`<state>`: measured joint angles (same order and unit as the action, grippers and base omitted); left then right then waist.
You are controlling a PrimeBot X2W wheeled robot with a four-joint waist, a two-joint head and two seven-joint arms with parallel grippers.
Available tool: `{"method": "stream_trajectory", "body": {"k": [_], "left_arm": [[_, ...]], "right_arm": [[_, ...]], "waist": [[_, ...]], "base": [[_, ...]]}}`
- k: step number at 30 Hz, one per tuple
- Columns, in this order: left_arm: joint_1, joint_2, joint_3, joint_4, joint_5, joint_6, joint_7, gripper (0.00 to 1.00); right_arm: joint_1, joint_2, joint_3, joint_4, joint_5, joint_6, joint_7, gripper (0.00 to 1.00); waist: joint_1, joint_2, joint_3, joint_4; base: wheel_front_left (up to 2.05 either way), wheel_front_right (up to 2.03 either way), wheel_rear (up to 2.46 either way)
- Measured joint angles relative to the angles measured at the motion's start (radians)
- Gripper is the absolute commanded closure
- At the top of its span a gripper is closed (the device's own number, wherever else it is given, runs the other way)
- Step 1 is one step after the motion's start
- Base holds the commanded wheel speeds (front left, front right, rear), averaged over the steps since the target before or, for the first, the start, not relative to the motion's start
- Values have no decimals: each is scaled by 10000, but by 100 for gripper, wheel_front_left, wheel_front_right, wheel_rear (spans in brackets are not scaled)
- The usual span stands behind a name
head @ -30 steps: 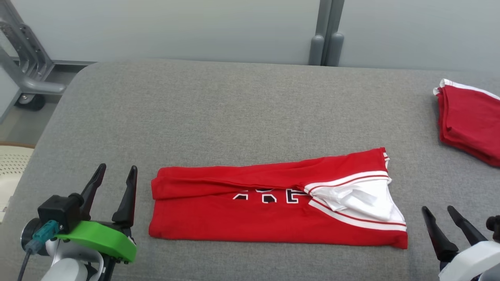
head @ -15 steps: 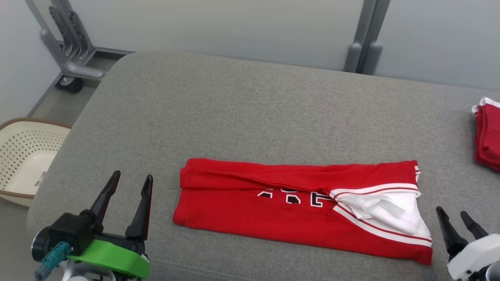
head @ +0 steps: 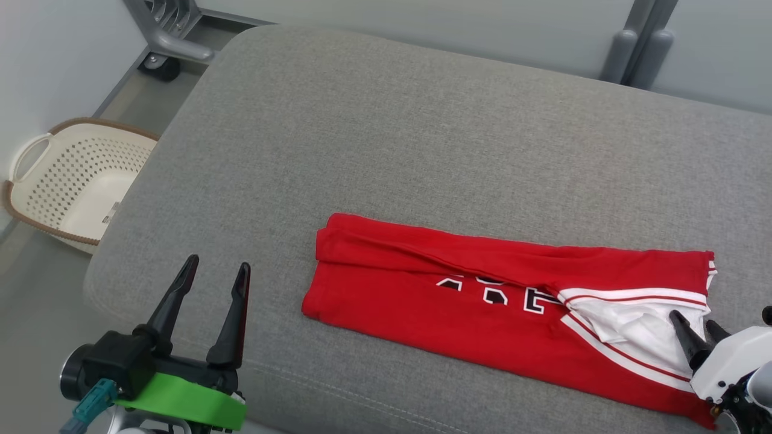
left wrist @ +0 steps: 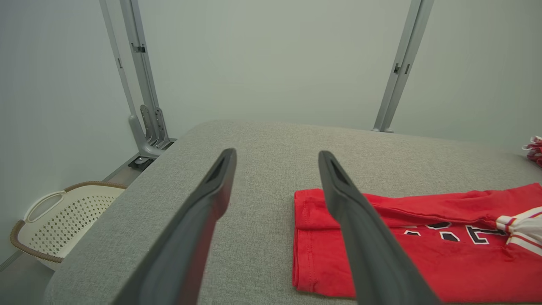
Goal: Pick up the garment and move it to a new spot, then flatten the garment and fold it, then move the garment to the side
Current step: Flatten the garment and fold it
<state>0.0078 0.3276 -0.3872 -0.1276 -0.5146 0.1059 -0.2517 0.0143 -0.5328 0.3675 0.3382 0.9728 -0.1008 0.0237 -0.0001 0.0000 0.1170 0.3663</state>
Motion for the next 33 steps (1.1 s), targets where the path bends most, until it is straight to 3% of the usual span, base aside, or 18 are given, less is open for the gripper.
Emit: {"method": "stream_trajectory", "body": {"k": [7, 8, 9, 12, 18, 28, 33], "left_arm": [[161, -119, 288, -119, 117, 8, -2, 0], [188, -169, 293, -121, 128, 10, -2, 0], [223, -213, 316, -144, 142, 10, -2, 0], [392, -265, 403, -182, 174, 12, -2, 0], [528, -316, 583, -272, 178, 12, -2, 0], [577, -558, 629, -437, 280, 12, -2, 0], [602, -619, 660, -447, 282, 12, -2, 0]], "right_arm": [[-536, 282, 59, 443, 487, 309, 493, 0], [-561, 286, 46, 500, 535, 387, 525, 38], [-605, 286, 33, 541, 593, 424, 579, 100], [-803, 389, -86, 608, 890, 717, 711, 100], [-945, 487, -366, 788, 1177, 920, 744, 100], [-941, -1018, -1866, 1093, 1703, 1024, 546, 100], [-906, -769, -1883, -130, 2520, 1831, 790, 100]], "waist": [[1, 0, 184, 257], [1, 0, 181, 256], [1, 0, 182, 248], [0, 0, 200, 171], [0, 0, 210, -38], [1, 0, 241, -525], [1, 0, 267, -614]], "base": [[0, 0, 0], [0, 0, 0], [0, 0, 0], [0, 0, 0], [0, 0, 0], [0, 0, 0], [0, 0, 0]]}}
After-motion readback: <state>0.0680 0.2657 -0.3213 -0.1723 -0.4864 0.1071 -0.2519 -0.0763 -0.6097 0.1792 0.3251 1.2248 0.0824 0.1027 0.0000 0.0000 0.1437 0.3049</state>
